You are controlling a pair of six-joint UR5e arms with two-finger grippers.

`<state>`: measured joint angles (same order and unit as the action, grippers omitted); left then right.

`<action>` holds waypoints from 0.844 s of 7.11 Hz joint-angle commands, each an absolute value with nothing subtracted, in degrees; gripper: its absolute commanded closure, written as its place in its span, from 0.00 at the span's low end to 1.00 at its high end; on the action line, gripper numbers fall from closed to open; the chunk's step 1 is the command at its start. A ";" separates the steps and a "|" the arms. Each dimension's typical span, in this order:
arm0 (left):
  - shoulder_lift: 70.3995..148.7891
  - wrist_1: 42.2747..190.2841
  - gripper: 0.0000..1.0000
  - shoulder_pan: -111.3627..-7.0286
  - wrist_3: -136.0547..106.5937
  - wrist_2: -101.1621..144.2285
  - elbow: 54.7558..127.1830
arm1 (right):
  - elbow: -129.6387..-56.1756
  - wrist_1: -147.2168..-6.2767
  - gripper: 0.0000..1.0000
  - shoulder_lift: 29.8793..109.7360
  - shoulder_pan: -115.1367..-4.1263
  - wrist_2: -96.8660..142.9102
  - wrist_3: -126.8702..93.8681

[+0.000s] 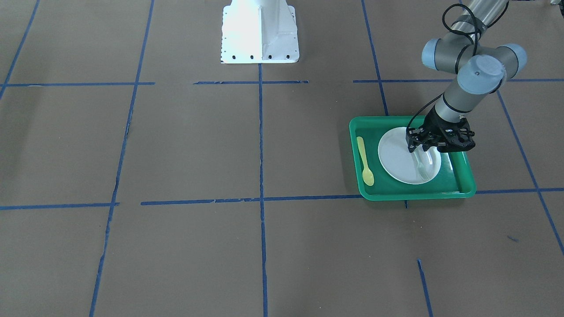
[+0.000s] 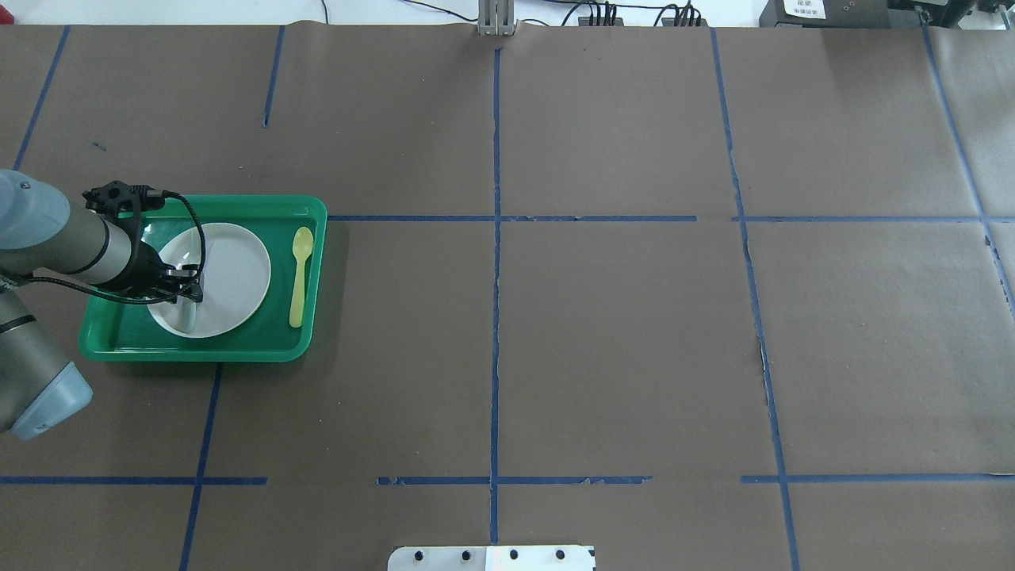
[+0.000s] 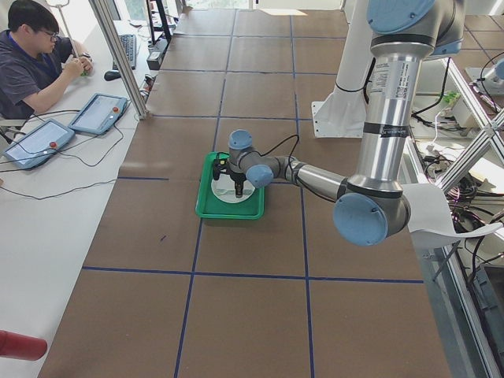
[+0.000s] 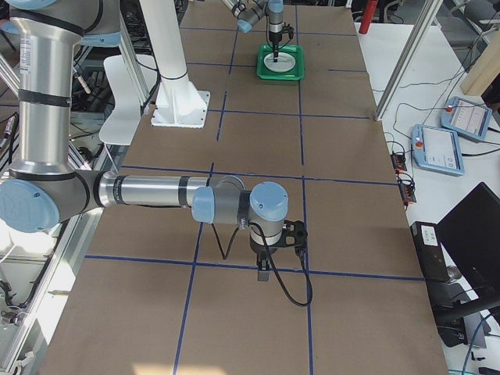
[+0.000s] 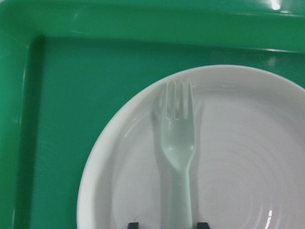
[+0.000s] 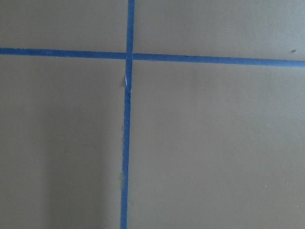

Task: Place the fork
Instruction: 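Lower the left gripper and close it on the fork handle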

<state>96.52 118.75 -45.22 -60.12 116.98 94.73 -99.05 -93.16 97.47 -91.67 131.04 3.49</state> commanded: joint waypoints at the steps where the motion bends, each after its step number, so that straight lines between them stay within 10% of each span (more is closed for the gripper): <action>1: 96.59 118.74 0.85 -45.26 -60.03 117.07 94.92 | -99.14 -93.16 0.00 97.47 -91.67 131.04 3.52; 2: 96.50 118.74 1.00 -45.26 -60.03 117.16 95.27 | -99.05 -93.16 0.00 97.47 -91.67 131.04 3.43; 6: 96.07 118.56 1.00 -49.19 -58.63 123.04 97.82 | -99.05 -93.16 0.00 97.47 -91.67 131.04 3.43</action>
